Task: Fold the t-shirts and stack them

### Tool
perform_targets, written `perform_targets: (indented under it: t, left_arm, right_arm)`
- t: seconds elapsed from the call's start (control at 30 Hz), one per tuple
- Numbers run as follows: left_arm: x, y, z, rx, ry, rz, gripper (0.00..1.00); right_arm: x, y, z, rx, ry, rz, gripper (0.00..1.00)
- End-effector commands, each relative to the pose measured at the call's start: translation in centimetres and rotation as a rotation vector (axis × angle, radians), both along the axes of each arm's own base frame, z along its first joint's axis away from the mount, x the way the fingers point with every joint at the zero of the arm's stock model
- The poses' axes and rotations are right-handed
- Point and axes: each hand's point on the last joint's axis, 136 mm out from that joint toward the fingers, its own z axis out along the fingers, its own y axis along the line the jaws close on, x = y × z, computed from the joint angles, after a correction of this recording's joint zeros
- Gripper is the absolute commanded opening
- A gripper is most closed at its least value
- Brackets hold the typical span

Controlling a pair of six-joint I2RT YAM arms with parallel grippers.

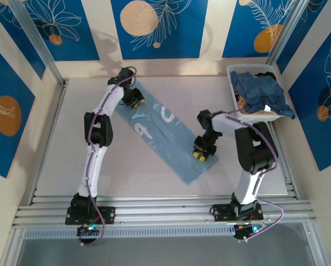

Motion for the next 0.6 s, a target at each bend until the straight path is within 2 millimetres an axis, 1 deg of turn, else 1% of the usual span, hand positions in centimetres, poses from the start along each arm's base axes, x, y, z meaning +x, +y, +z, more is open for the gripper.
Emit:
perform_targets:
  t: [0.0, 0.07, 0.1, 0.13, 0.17, 0.2, 0.23, 0.3, 0.37, 0.4, 0.43, 0.5, 0.57]
  left_arm:
    - [1.1, -3.2, 5.0, -0.078, -0.123, -0.044, 0.40]
    - [0.0, -3.6, 8.7, -0.028, -0.181, -0.070, 0.43]
    - [-1.0, -3.6, 10.4, -0.002, -0.193, -0.072, 0.43]
    - [-2.1, -3.4, 11.3, 0.023, -0.193, -0.066, 0.44]
    - [-3.7, -3.1, 11.7, 0.042, -0.170, -0.043, 0.43]
    - [-5.6, -2.8, 11.6, 0.042, -0.128, -0.015, 0.42]
    - [-7.2, -2.5, 10.9, 0.029, -0.084, 0.008, 0.41]
    - [-10.7, -2.0, 8.5, -0.015, 0.021, 0.074, 0.37]
    - [-12.8, -1.9, 6.6, -0.056, 0.062, 0.124, 0.34]
    - [-13.5, -1.6, 5.6, -0.056, 0.085, 0.149, 0.32]
    - [-13.9, -1.1, 5.0, -0.047, 0.102, 0.169, 0.31]
    - [-14.0, 0.1, 4.1, -0.007, 0.120, 0.219, 0.28]
    - [-13.4, 0.9, 3.3, 0.006, 0.124, 0.262, 0.27]
  right_arm:
    - [0.3, 2.1, 2.8, 0.086, -0.043, -0.058, 0.25]
    - [1.1, 1.6, 4.2, 0.077, -0.094, -0.038, 0.26]
    - [1.7, 1.2, 4.9, 0.071, -0.130, -0.026, 0.27]
    - [2.3, 0.9, 5.3, 0.068, -0.161, -0.010, 0.27]
    - [3.1, 0.6, 5.8, 0.070, -0.200, 0.007, 0.28]
    - [4.0, 0.4, 6.0, 0.082, -0.237, 0.028, 0.28]
    - [4.9, 0.5, 6.2, 0.102, -0.273, 0.052, 0.28]
    - [6.9, 1.1, 6.3, 0.152, -0.344, 0.124, 0.29]
    - [8.6, 2.1, 6.2, 0.199, -0.377, 0.192, 0.29]
    - [9.4, 2.8, 6.0, 0.220, -0.384, 0.231, 0.29]
    - [10.0, 3.2, 5.7, 0.221, -0.381, 0.259, 0.29]
    - [11.0, 4.1, 4.9, 0.219, -0.371, 0.310, 0.28]
    - [11.9, 4.8, 4.2, 0.214, -0.359, 0.340, 0.28]
